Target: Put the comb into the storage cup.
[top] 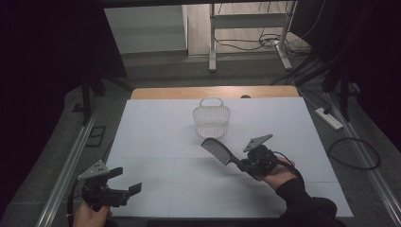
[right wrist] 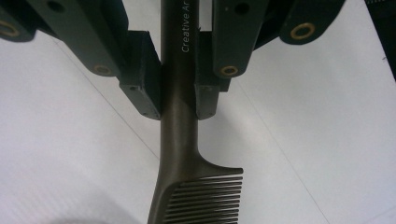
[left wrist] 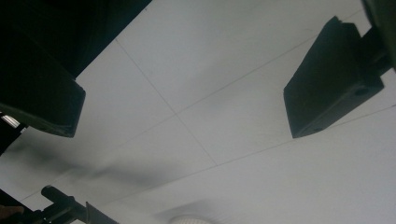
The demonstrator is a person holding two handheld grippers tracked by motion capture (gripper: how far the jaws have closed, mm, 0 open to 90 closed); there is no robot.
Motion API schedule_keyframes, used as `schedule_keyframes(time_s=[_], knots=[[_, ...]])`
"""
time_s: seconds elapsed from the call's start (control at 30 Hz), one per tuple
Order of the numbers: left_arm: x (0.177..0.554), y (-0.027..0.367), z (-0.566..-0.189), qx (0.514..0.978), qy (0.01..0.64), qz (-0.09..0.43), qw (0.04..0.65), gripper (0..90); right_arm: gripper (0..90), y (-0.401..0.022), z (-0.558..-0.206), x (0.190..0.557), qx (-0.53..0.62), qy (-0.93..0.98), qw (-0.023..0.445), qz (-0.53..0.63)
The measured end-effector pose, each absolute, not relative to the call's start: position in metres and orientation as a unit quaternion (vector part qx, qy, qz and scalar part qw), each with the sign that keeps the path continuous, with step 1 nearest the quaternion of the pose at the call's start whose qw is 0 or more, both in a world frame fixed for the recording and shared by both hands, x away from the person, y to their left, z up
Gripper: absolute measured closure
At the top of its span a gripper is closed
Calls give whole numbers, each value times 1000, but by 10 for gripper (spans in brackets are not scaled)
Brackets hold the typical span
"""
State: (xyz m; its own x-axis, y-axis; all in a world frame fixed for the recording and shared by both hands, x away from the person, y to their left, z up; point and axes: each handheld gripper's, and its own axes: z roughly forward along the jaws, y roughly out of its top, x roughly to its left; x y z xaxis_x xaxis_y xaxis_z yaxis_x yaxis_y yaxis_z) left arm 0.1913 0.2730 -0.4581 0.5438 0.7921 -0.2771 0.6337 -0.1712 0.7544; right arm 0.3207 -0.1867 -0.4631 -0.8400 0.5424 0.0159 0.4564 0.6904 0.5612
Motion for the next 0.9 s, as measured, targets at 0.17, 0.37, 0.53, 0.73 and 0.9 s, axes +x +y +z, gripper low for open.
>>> schedule_keyframes(time_s=[0.17,0.37,0.53,0.73,0.9], knots=[[196,272,-456,759,465,92,446,0,722,-189,-459,318,273,913,81,293],[204,270,-453,758,464,91,450,0,722,-191,-456,316,271,909,84,304],[210,266,-448,761,463,91,446,0,722,-192,-453,313,273,905,85,315],[219,261,-445,761,458,83,452,0,722,-196,-448,310,276,898,85,333],[226,257,-442,762,455,82,453,0,722,-198,-446,307,277,893,89,343]])
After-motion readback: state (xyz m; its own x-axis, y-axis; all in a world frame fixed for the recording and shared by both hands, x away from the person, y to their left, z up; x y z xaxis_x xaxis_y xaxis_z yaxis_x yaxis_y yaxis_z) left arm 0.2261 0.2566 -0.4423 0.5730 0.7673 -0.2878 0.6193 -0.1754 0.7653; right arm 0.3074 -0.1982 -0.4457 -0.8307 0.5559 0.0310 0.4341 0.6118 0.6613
